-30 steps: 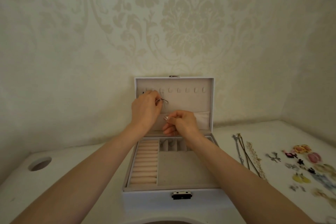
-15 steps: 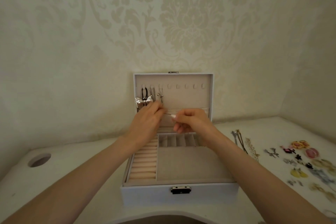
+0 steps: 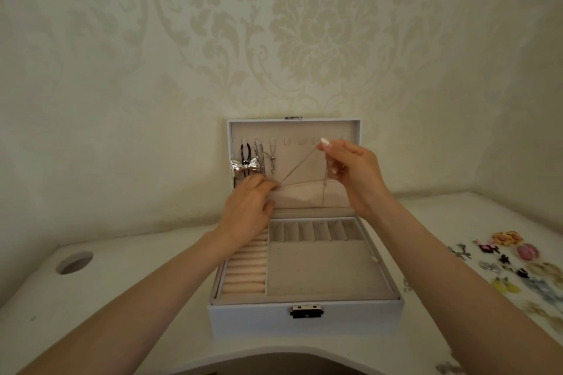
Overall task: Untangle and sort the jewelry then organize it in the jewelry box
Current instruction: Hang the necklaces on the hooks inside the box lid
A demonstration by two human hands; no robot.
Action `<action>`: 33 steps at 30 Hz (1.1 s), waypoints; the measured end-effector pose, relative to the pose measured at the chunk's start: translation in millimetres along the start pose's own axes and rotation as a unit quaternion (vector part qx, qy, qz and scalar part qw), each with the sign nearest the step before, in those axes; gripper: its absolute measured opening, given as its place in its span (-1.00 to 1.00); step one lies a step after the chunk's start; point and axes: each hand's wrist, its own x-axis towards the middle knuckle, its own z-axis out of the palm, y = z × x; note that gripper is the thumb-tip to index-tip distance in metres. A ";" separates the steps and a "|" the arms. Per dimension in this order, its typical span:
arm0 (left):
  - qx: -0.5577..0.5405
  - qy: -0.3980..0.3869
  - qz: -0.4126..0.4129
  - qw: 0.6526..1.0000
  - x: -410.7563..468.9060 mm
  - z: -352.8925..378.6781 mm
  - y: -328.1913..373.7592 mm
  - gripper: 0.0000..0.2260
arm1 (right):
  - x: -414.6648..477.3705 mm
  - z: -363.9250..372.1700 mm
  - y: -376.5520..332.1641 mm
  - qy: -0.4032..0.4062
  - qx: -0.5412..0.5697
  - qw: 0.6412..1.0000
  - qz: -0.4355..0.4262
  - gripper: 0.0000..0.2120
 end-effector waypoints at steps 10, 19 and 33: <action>0.104 -0.036 -0.004 0.994 6.5 -3.5 3.6 -0.70 | 20.2 3.3 -9.7 -0.017 0.001 0.999 -0.050 -0.91; 0.100 0.011 0.038 0.994 9.0 -6.9 4.8 -0.86 | 34.9 12.1 18.8 -0.057 -0.160 0.985 0.025 -0.95; 0.031 -0.042 0.008 0.999 7.8 -8.3 2.3 -0.74 | 29.7 10.2 41.0 -0.106 -0.392 0.914 -0.004 -0.86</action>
